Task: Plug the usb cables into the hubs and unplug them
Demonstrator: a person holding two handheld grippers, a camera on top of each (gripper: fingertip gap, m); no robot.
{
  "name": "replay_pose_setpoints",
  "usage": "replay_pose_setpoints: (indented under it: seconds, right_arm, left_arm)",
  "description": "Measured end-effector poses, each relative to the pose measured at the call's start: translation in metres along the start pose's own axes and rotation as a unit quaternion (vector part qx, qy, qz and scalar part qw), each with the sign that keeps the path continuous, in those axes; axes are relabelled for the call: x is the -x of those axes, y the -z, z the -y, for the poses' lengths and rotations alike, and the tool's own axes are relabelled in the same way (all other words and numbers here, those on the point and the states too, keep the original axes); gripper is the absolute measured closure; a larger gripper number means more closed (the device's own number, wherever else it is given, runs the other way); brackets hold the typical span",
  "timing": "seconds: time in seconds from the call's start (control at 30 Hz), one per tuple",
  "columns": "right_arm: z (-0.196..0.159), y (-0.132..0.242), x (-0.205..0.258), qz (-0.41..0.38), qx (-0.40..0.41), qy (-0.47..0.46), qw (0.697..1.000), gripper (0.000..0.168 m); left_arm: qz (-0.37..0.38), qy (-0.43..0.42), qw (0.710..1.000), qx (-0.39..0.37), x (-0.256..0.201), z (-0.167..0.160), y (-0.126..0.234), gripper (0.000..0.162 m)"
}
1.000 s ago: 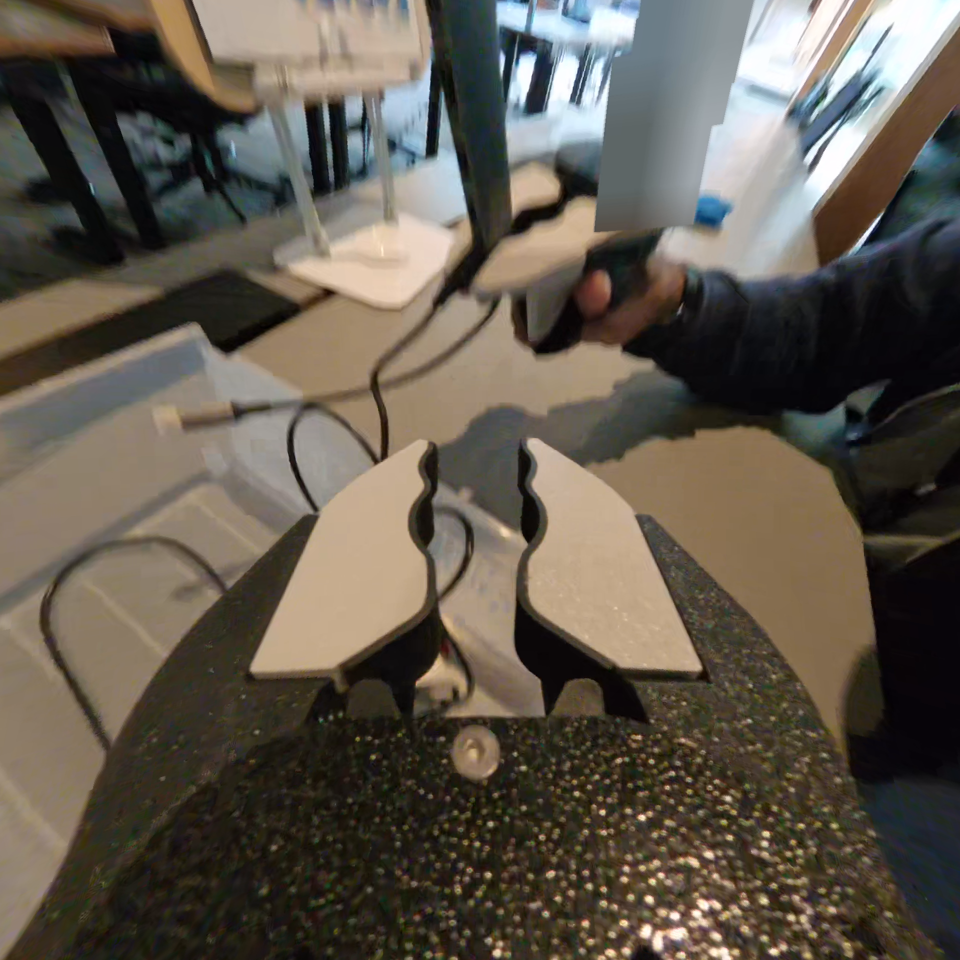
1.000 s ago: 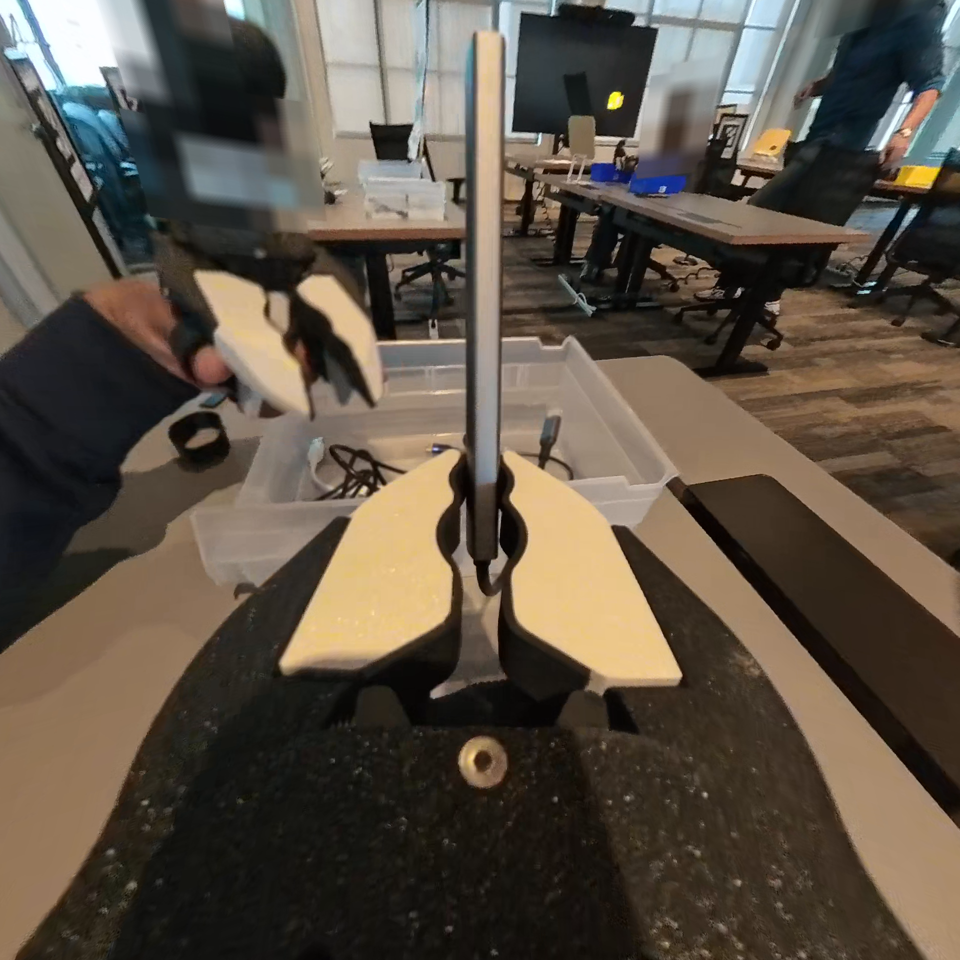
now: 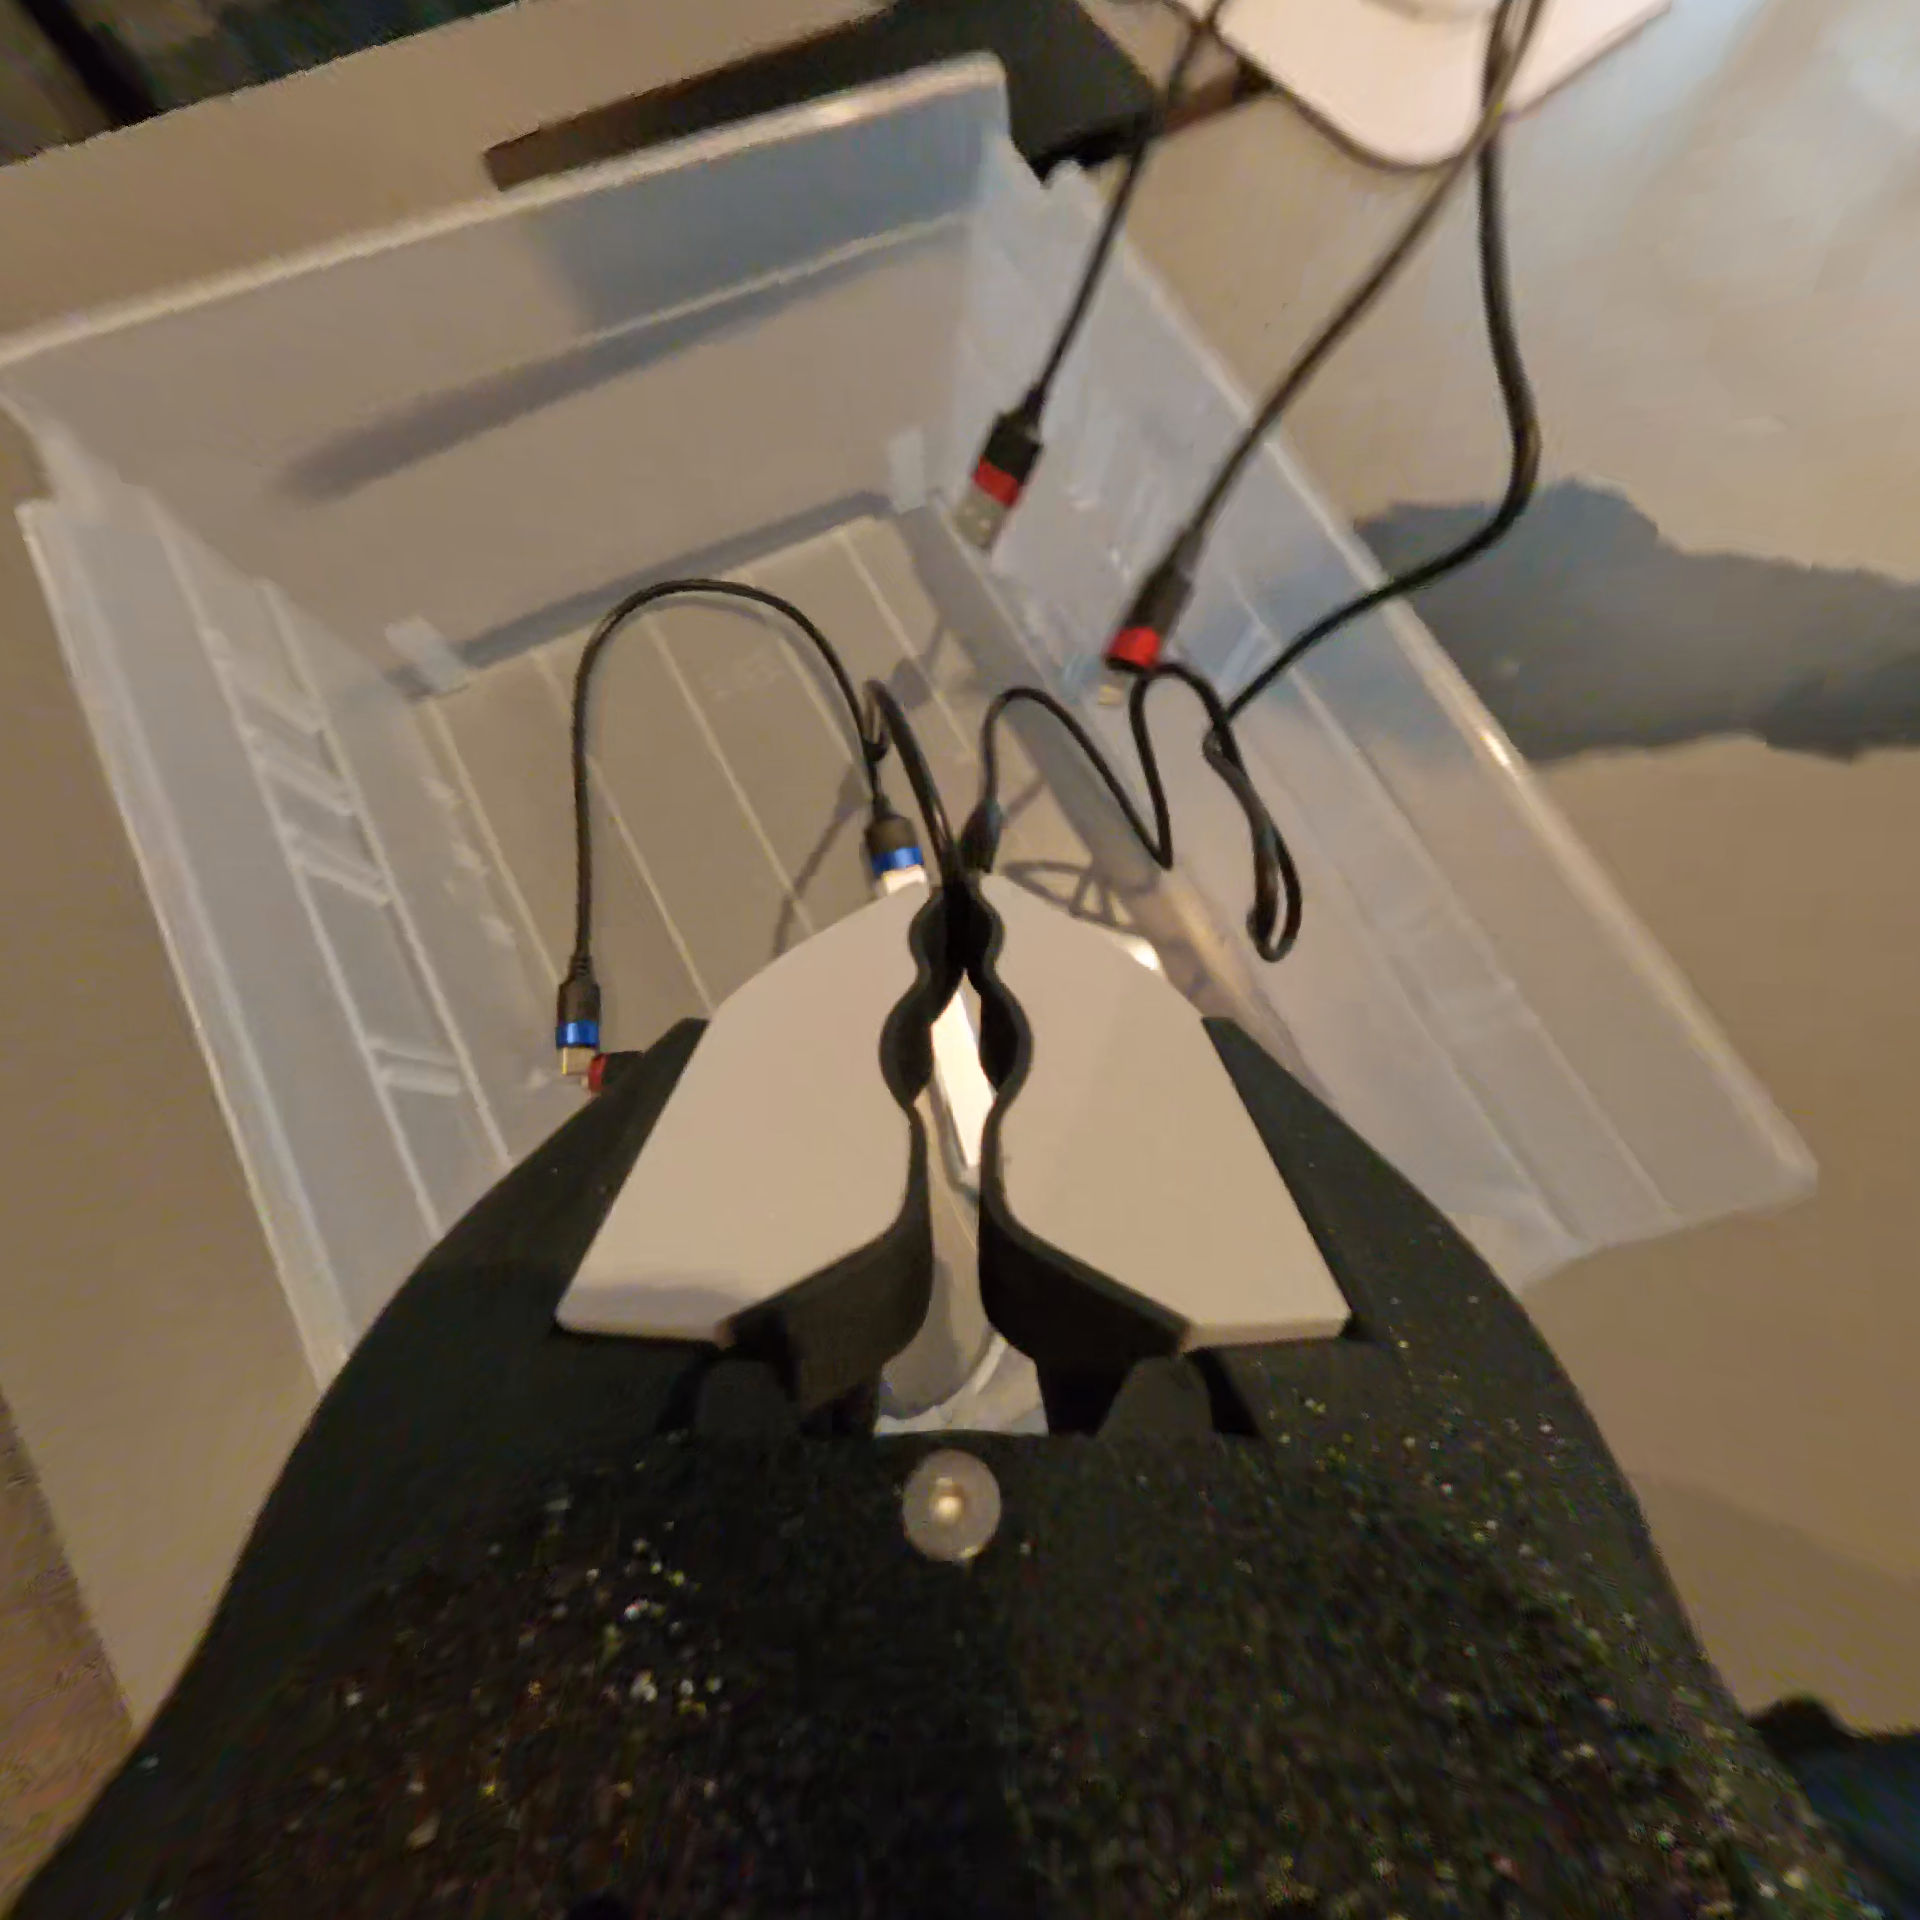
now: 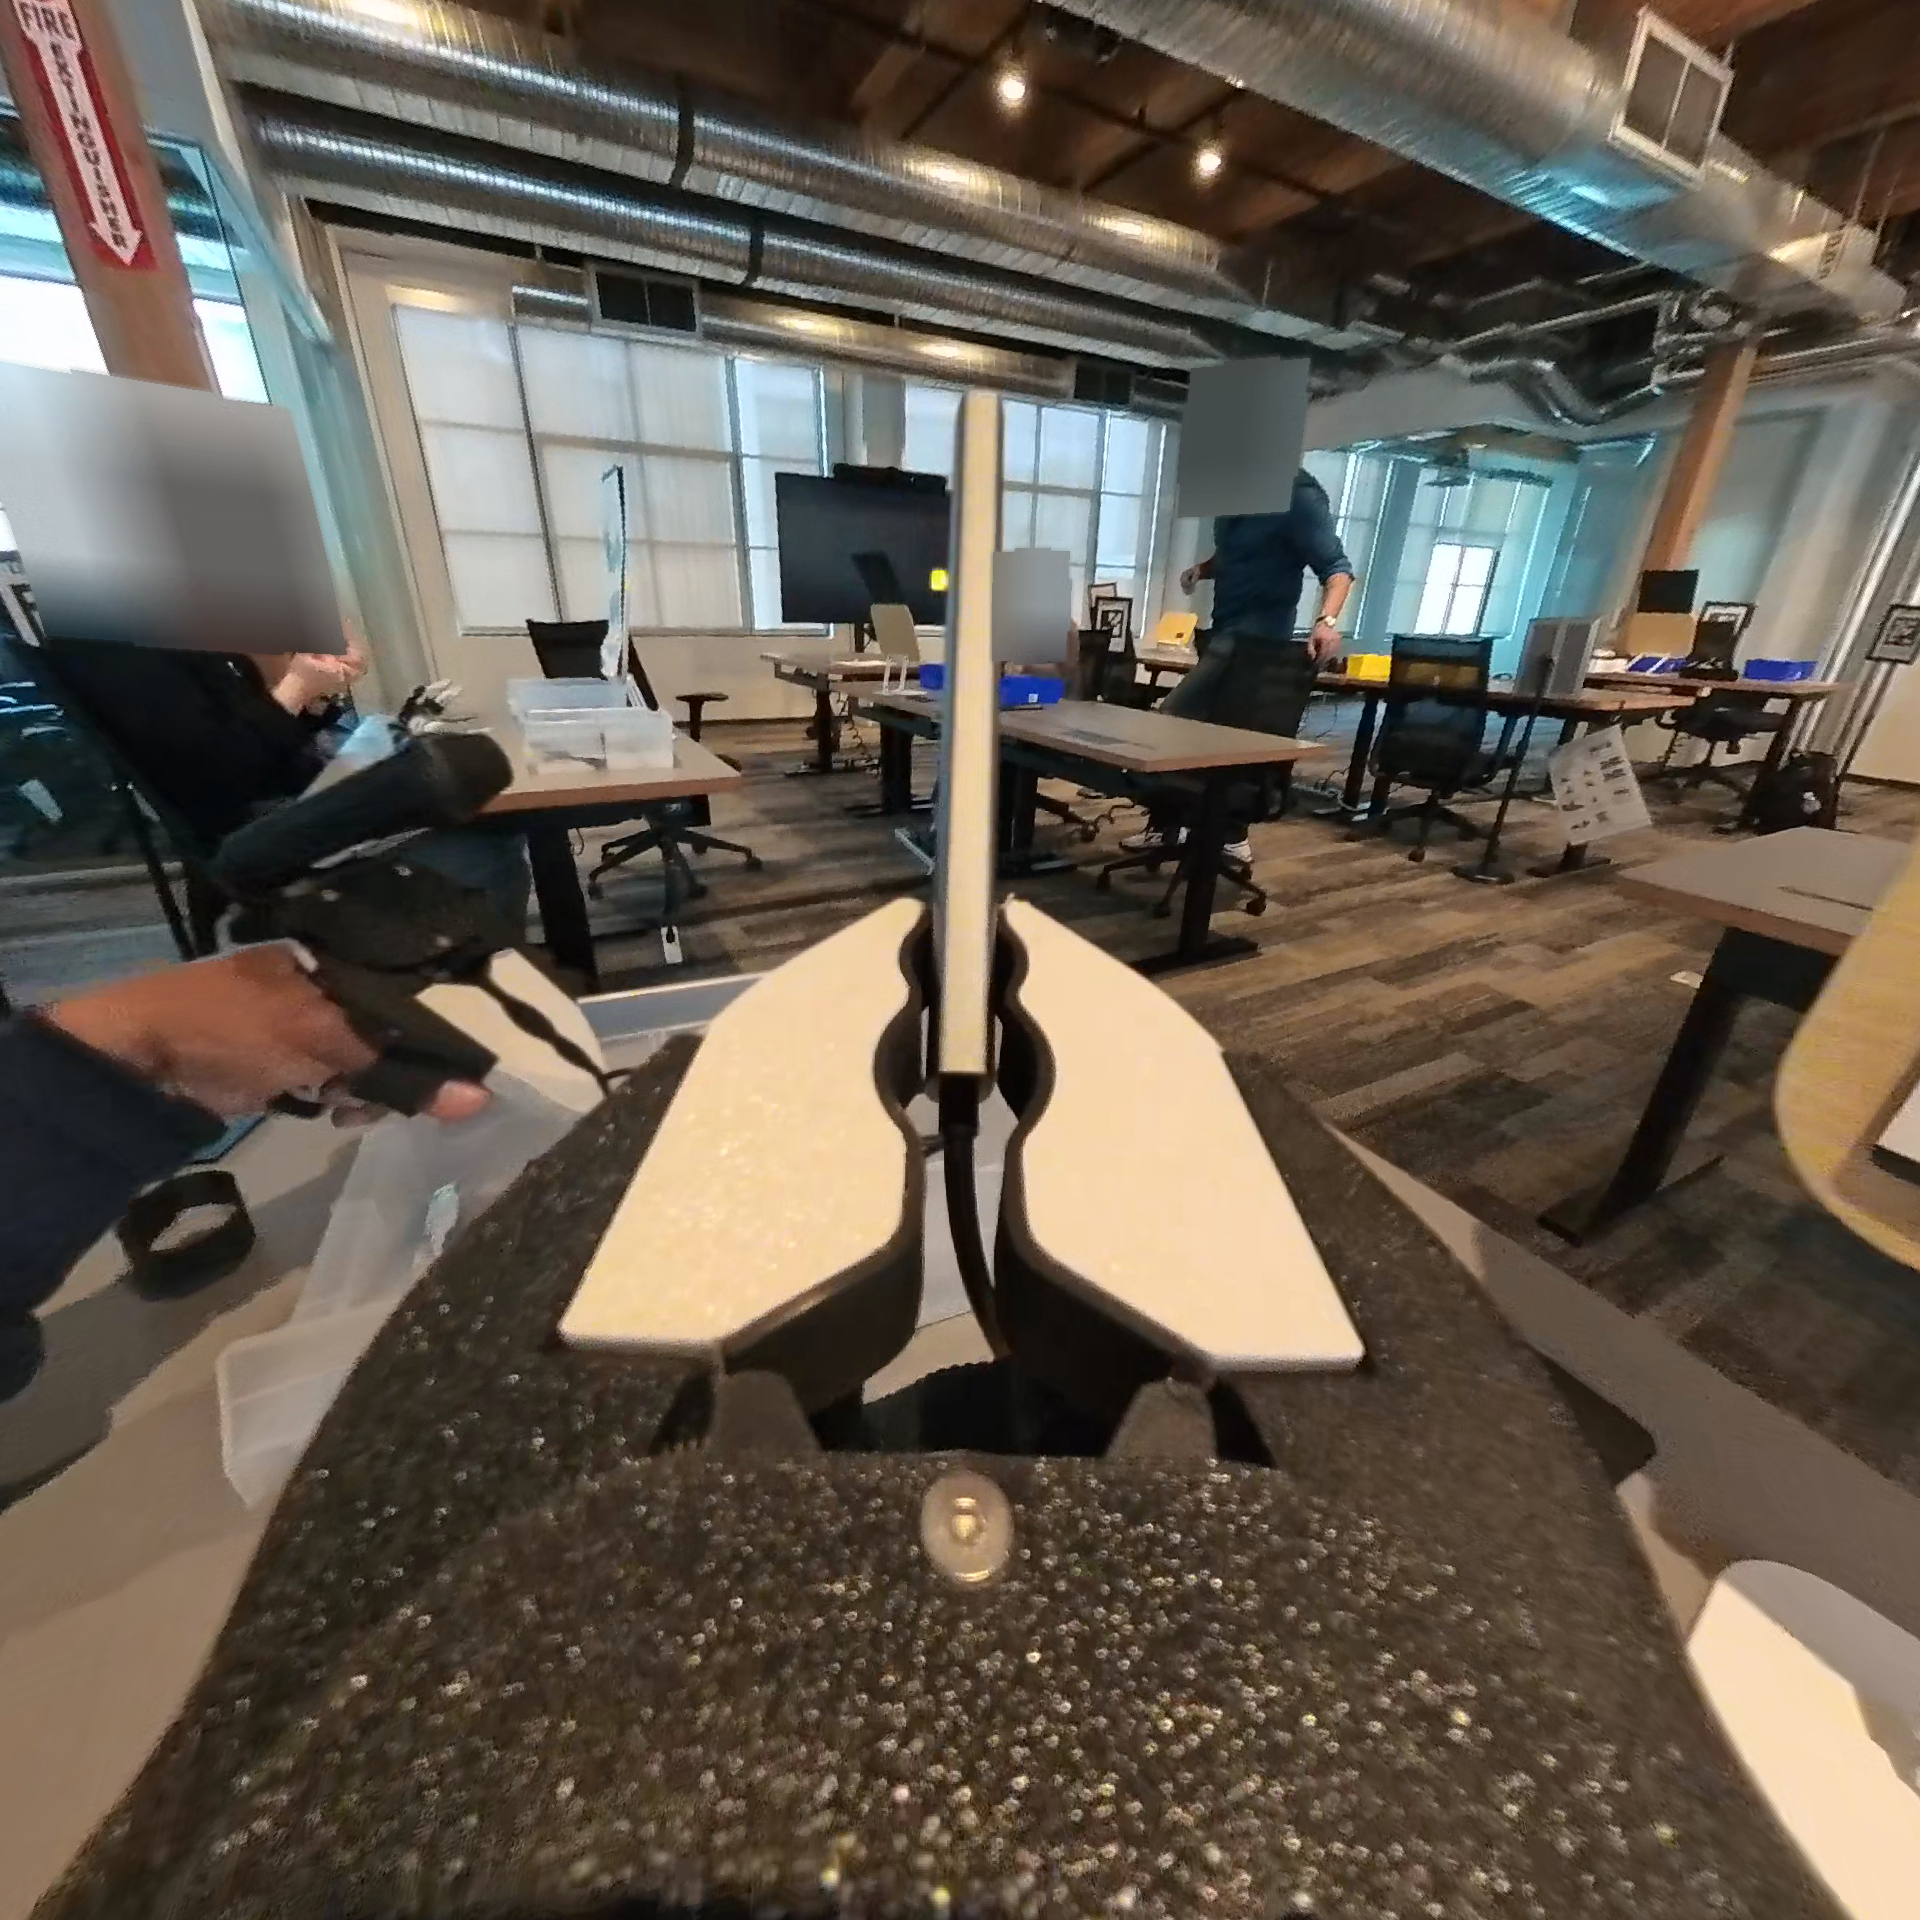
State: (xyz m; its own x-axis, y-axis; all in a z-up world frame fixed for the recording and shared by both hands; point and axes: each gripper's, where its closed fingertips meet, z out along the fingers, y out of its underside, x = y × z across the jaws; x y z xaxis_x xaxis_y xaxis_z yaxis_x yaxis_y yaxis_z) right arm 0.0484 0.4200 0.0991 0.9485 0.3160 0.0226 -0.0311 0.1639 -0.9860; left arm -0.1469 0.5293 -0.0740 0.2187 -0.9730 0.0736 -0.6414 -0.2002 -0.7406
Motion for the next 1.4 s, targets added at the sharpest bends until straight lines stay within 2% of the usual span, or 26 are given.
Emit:
replay_pose_setpoints:
  seconds: [0.27, 0.43, 0.57, 0.63, 0.7, 0.8, 0.87, 0.93, 1.07, 1.27, 1.33, 1.4]
  right_arm:
    - [0.017, 0.008, -0.001, -0.003, -0.019, 0.01, 1.0, 0.159]
    - [0.017, 0.007, 0.002, -0.005, -0.018, 0.023, 1.0, 0.159]
    - [0.014, 0.005, 0.004, -0.004, -0.013, 0.026, 1.0, 0.159]
    - [0.013, 0.004, 0.004, -0.004, -0.013, 0.026, 1.0, 0.159]
    - [0.014, 0.005, 0.004, -0.004, -0.013, 0.027, 1.0, 0.159]
    - [0.016, 0.005, 0.004, -0.004, -0.015, 0.026, 1.0, 0.159]
    - [0.016, 0.005, 0.004, -0.006, -0.016, 0.027, 0.999, 0.159]
    - [0.017, 0.005, 0.004, -0.008, -0.017, 0.027, 0.999, 0.159]
    - [0.018, 0.005, 0.004, -0.01, -0.019, 0.026, 0.999, 0.159]
    - [0.021, 0.006, 0.006, -0.008, -0.023, 0.025, 0.999, 0.159]
    - [0.021, 0.007, 0.006, -0.007, -0.025, 0.025, 0.999, 0.159]
    - [0.022, 0.007, 0.007, -0.006, -0.026, 0.024, 0.999, 0.159]
  left_arm:
    - [0.049, 0.063, 0.996, -0.047, 0.021, 0.012, 0.005, 0.16]
    - [0.041, 0.087, 0.994, -0.056, 0.019, 0.012, 0.012, 0.158]
    - [-0.006, 0.107, 0.994, 0.003, 0.001, -0.003, 0.001, 0.123]
    - [0.01, 0.095, 0.995, 0.007, 0.002, -0.003, 0.002, 0.111]
    - [0.024, 0.088, 0.996, -0.017, 0.004, 0.008, 0.009, 0.106]
    - [0.04, 0.067, 0.993, -0.093, 0.003, 0.036, 0.031, 0.105]
    - [-0.015, 0.015, 0.99, -0.143, -0.027, 0.059, 0.043, 0.112]
    - [-0.077, -0.049, 0.984, -0.154, -0.067, 0.072, 0.046, 0.118]
    - [-0.029, -0.153, 0.984, -0.088, -0.09, 0.079, 0.019, 0.117]
    - [-0.001, -0.189, 0.982, -0.016, -0.094, 0.07, -0.015, 0.123]
    - [0.011, -0.191, 0.982, -0.006, -0.089, 0.069, -0.022, 0.13]
    - [0.002, -0.198, 0.98, -0.002, -0.091, 0.068, -0.029, 0.154]
